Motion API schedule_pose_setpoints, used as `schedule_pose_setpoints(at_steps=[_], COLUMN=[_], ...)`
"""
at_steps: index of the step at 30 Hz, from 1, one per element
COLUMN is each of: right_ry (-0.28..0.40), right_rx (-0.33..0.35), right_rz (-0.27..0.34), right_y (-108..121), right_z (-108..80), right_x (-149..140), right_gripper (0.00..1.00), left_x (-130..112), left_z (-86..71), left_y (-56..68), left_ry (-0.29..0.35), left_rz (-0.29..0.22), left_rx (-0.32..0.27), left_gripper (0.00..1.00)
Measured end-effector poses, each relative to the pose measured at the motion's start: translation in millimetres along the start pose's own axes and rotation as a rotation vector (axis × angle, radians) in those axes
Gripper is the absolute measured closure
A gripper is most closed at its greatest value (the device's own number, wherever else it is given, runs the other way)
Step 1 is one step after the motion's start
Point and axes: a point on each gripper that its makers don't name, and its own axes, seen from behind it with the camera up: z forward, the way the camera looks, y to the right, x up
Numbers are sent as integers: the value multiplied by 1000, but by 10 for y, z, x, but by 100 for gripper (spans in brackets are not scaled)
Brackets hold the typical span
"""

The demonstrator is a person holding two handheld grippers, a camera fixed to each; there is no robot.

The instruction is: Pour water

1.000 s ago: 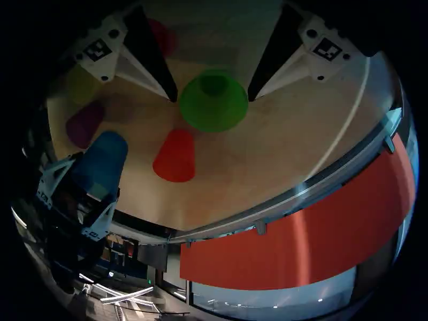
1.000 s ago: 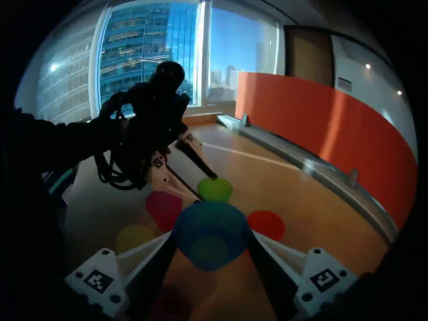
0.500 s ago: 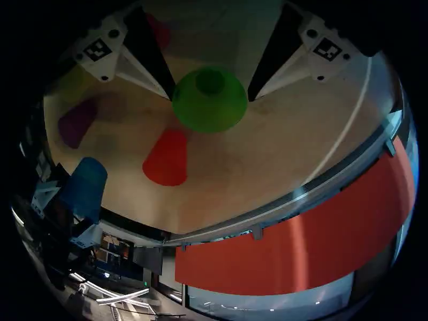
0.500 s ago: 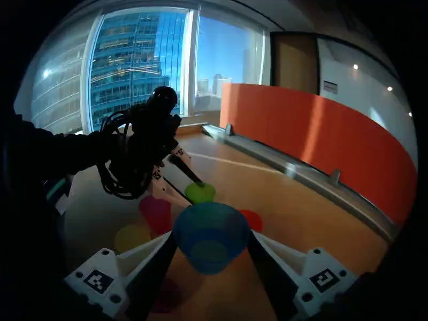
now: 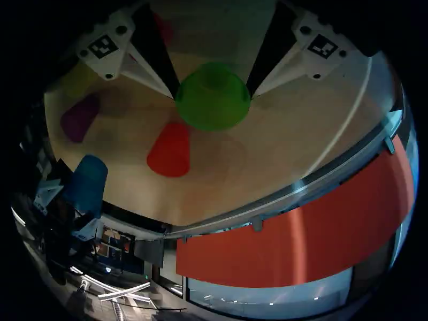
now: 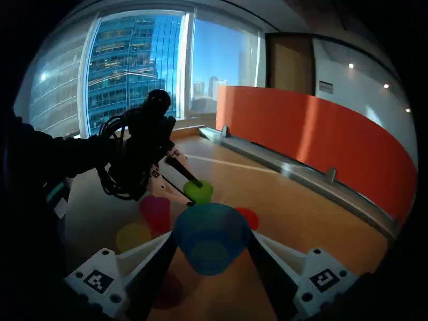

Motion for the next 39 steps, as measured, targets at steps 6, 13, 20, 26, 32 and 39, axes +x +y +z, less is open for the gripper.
schedule_pose_setpoints(at_steps=[6,13,20,26,32,39], right_ry=[19,58,101,139,175,213], right_rx=[-13,-31,-51,-58,-58,-63], right_rz=[1,0,-3,-2,-5,-7], right_y=[-17,-74,-160,-245,-334,-412], right_z=[-69,-191,-314,-404,-481,-549], right_x=[77,210,357,467,571,676], right_gripper=[8,8,8,8,8,8], left_x=[208,520,801,973,1129,1241], left_z=[-199,-567,-1014,-1379,-1667,-1871], left_y=[36,159,326,473,602,765], left_ry=[67,177,291,363,430,492], left_rz=[-25,-57,-66,-38,-22,4], left_rx=[-2,-14,-14,8,26,48], left_gripper=[13,13,13,13,13,13])
